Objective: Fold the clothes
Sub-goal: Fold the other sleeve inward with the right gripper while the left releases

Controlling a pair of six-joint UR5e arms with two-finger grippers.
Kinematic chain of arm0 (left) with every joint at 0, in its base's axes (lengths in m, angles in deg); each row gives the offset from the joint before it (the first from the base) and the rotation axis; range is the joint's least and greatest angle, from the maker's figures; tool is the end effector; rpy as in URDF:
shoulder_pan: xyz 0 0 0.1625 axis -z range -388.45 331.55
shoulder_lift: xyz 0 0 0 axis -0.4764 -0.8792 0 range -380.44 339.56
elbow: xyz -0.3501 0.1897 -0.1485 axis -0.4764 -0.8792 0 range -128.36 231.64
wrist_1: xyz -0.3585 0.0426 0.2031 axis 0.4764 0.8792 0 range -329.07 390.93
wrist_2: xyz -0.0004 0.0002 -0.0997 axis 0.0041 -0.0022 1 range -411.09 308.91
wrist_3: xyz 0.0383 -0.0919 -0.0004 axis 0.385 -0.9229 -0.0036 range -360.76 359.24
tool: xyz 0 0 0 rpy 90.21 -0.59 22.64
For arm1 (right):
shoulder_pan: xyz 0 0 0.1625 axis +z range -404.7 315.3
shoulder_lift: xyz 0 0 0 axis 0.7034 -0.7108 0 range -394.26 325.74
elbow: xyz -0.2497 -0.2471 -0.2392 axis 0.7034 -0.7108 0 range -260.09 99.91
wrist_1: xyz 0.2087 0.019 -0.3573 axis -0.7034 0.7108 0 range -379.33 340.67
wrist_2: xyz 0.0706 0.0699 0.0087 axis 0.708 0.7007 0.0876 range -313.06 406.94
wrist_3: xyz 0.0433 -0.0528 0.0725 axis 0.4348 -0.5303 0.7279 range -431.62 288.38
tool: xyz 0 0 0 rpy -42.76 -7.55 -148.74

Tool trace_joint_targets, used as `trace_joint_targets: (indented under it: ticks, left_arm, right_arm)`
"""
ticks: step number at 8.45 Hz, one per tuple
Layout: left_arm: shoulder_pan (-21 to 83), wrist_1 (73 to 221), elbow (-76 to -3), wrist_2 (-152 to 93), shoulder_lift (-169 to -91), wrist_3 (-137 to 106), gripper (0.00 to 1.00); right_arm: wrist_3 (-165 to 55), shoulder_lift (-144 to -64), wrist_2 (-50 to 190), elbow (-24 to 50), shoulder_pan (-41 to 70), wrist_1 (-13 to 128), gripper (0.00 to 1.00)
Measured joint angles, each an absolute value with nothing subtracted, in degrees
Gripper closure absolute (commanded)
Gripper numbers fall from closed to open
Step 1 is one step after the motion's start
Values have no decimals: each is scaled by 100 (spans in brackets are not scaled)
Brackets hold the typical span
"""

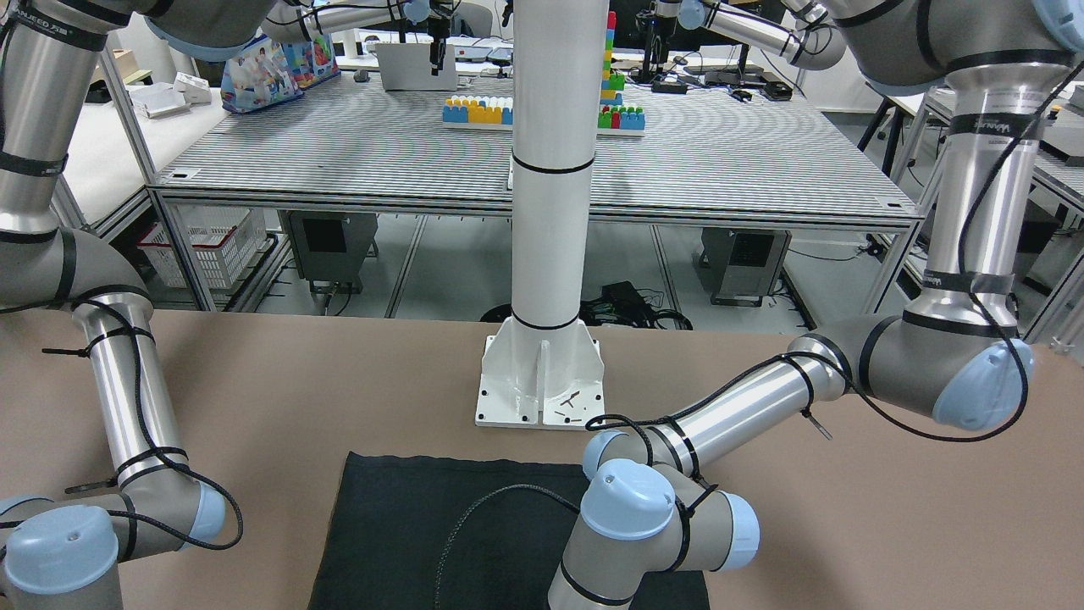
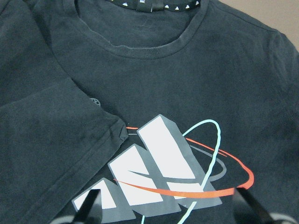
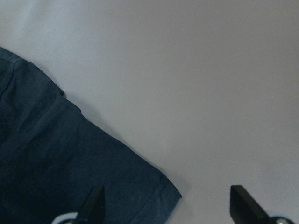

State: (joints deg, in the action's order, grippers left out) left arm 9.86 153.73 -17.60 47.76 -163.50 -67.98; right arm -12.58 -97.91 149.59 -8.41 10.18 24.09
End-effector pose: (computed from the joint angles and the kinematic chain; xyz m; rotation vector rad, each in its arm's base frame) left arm 0.5564 -0.5901 0.1594 0.4581 1.0471 -0.1532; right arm -0.3195 -0.6481 0.4636 0.4988 -0.8364 0.2788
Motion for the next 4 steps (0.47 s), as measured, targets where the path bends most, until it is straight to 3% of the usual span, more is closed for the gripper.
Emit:
trace_joint_targets:
  ticks: [4]
  left_arm:
    - [958,15386,-1754,4694,-16301,-6765,0]
  right_arm:
    - [-458,-9668,14896,-1366,935,1600,28]
